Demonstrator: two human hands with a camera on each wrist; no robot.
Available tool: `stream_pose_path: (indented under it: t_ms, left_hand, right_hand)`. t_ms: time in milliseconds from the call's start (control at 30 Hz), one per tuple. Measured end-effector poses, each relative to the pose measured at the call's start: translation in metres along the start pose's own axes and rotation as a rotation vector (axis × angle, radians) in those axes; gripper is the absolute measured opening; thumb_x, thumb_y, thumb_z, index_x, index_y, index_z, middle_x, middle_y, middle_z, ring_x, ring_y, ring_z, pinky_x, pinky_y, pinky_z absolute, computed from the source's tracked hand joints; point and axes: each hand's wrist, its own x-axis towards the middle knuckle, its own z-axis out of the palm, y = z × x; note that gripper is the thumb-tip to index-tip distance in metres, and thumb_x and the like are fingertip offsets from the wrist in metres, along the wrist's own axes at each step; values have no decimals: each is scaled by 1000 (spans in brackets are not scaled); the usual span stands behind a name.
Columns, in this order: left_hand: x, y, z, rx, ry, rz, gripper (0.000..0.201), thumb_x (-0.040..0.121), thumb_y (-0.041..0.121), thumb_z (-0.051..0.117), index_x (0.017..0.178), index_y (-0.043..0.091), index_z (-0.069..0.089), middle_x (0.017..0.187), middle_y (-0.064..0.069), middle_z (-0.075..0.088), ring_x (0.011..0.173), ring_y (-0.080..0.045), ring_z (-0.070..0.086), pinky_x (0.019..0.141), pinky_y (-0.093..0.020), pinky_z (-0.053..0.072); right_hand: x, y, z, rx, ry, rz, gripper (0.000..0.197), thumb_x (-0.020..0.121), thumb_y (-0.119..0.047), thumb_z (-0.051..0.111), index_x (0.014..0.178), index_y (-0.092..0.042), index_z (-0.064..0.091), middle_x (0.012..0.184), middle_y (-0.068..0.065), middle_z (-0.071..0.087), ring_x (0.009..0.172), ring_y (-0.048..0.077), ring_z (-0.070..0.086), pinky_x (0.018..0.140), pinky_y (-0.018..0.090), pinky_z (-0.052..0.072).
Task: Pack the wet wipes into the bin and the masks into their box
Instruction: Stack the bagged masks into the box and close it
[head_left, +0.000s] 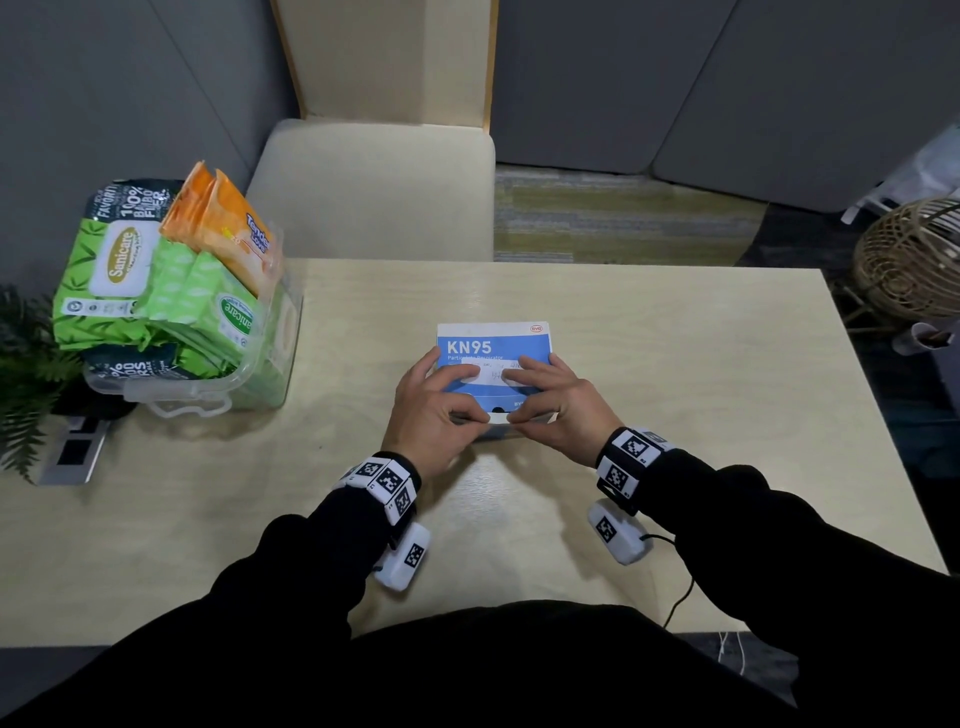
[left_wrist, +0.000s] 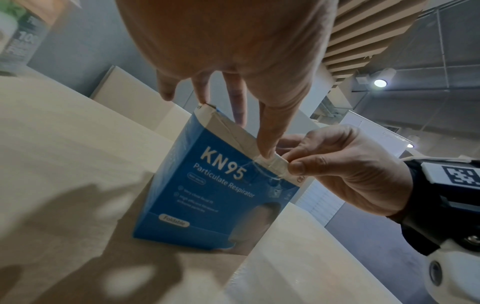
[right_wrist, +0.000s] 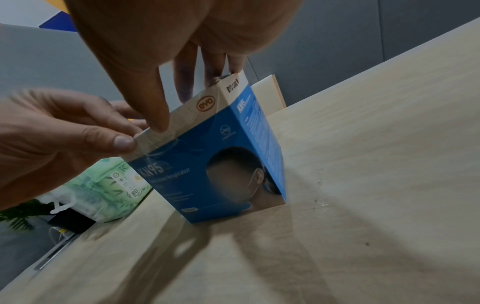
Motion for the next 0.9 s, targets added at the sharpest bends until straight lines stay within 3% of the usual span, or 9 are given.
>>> stream_pose_path:
  t_ms: [233, 367, 533, 767, 900]
  left_hand:
    - [-1, 0, 0, 35, -11, 9, 8, 73, 41, 75, 71, 35, 81, 134, 10, 66, 148, -32, 34, 116, -56, 31]
    - [-5, -1, 1, 19, 1, 15, 2, 73, 35, 81, 72, 36, 81, 136, 10, 64, 147, -31, 34, 116, -55, 30]
    - [-9, 6, 2, -15, 6, -54, 16, 73, 26, 89, 71, 38, 79, 143, 16, 58, 150, -25, 27, 120, -50, 23]
    - [-14, 6, 4, -26, 30, -39, 8, 74, 32, 84, 73, 39, 80, 142, 15, 58, 150, -26, 28, 118, -55, 27]
    - [-10, 6, 5, -15, 42, -83, 7, 74, 33, 80, 75, 40, 80, 138, 15, 61, 148, -25, 30, 117, -54, 30]
  right_hand:
    - [-3, 2, 7, -11, 62, -2, 6, 80, -15, 85, 84, -14, 82, 129, 9, 71, 136, 36, 56, 121, 56, 27]
    - [-4, 2, 7, 18, 54, 14, 6, 80, -15, 85, 83, -13, 81, 130, 8, 71, 138, 34, 55, 123, 55, 26]
    - [-2, -1, 3, -8, 10, -20, 6, 78, -11, 85, 80, -12, 80, 127, 9, 72, 137, 35, 55, 121, 53, 24]
    - [-1, -2, -2, -133, -33, -152, 8, 82, -18, 79, 77, -13, 77, 116, 6, 74, 125, 40, 59, 109, 45, 32]
    - [0, -1, 2, -156, -35, -105, 8, 83, -14, 81, 78, -12, 74, 117, 5, 74, 132, 38, 57, 115, 53, 31]
